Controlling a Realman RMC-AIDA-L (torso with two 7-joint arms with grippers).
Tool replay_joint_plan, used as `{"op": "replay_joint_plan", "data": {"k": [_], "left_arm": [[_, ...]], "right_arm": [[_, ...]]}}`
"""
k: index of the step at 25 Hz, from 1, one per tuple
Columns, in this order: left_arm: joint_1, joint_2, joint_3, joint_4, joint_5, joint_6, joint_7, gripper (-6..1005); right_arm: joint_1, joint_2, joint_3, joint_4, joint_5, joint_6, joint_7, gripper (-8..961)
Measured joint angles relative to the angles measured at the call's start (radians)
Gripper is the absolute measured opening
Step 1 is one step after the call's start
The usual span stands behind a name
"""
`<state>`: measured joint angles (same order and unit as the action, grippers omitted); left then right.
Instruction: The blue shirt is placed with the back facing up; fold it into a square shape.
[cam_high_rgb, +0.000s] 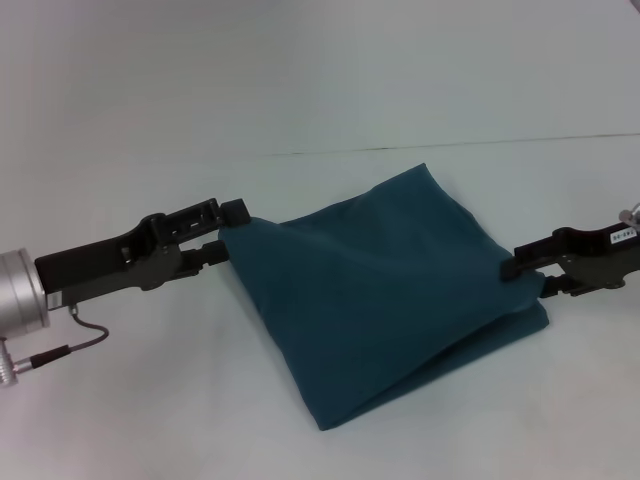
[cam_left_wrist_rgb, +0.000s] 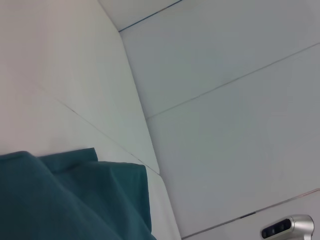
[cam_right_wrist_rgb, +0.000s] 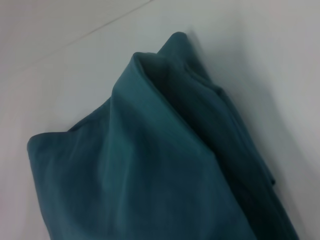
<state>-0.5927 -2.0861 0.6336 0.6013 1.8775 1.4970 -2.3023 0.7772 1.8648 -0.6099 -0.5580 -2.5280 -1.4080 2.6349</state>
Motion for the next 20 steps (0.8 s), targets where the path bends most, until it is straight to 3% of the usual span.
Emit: {"op": "replay_joint_plan", "data": {"k": [11,17,19,20], "left_arm": [[-0.01,-0.008,0.006,0.0,0.0,-0.005,0.0,947],[-0.014,-0.009,0.007,0.0,0.0,-0.008,0.0,948],[-0.014,-0.009,0.006,0.0,0.0,-0.009,0.0,947],[-0.015,-0.009,0.006,0.0,0.0,-0.01,0.0,947]], "right_arm": [[0.005,0.002,0.002,-0.019,0.003,-0.035,0.006,663],[-0.004,0.002,0.009,-0.071,0.003,-0.094,0.013,417],[-0.005,0.002,0.01,-0.098,0.003,-0.126,0.021,178],[-0.005,0.003,0.008,-0.114,0.002,-0.14,0.028,153]]}}
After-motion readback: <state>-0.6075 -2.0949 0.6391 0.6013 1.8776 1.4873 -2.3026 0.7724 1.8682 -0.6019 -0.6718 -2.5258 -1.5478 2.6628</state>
